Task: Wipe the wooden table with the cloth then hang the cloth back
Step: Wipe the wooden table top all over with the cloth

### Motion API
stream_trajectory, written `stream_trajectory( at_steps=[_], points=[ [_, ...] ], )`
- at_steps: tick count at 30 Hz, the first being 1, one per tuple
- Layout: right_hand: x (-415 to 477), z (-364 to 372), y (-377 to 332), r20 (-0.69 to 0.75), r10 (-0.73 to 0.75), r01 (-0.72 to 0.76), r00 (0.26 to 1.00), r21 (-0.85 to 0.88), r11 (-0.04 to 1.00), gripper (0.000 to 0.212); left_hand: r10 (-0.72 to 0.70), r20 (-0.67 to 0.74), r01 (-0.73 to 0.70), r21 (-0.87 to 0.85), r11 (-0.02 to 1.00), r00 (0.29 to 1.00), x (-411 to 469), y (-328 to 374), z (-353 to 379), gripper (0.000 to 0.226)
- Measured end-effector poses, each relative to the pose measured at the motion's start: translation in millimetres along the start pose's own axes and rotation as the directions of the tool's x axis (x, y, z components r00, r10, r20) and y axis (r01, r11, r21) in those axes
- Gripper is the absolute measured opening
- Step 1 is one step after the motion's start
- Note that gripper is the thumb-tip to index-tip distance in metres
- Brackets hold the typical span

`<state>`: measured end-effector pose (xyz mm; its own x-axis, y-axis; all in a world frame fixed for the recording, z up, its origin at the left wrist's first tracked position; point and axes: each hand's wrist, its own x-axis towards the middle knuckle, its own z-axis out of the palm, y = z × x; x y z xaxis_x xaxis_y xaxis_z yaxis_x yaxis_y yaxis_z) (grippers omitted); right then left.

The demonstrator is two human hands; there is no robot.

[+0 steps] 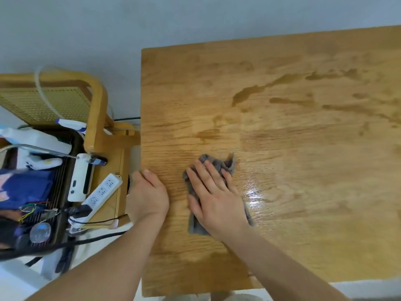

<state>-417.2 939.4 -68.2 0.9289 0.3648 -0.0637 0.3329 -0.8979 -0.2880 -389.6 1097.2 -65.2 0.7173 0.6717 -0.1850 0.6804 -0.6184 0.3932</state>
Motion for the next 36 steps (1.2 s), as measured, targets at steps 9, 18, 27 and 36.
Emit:
stream_trajectory(
  at_steps=[9,18,27,36],
  points=[
    [75.0,-19.7,52.3,-0.114,0.387,-0.392,0.915,-0.027,0.919,0.059,0.019,-0.014,-0.018,0.041,0.999,1.0,5.4,-2.1,4.4,0.04],
    [-1.6,-33.8,90.5,0.095,-0.214,0.224,0.972,-0.116,0.968,0.056,-0.033,0.048,0.034,-0.016,0.999,0.998,1.8,4.3,-4.0,0.03],
    [89.6,-9.0,1.0,0.045,-0.043,0.045,0.998,-0.042,0.998,0.057,-0.024,0.05,0.024,-0.004,1.0,0.998,0.2,2.1,-3.0,0.029],
    [85.5,-48.2,113.2,0.022,0.11,-0.106,0.994,-0.138,0.985,0.058,-0.018,0.088,0.018,-0.007,1.0,0.996,3.2,6.4,-7.6,0.025]
  ],
)
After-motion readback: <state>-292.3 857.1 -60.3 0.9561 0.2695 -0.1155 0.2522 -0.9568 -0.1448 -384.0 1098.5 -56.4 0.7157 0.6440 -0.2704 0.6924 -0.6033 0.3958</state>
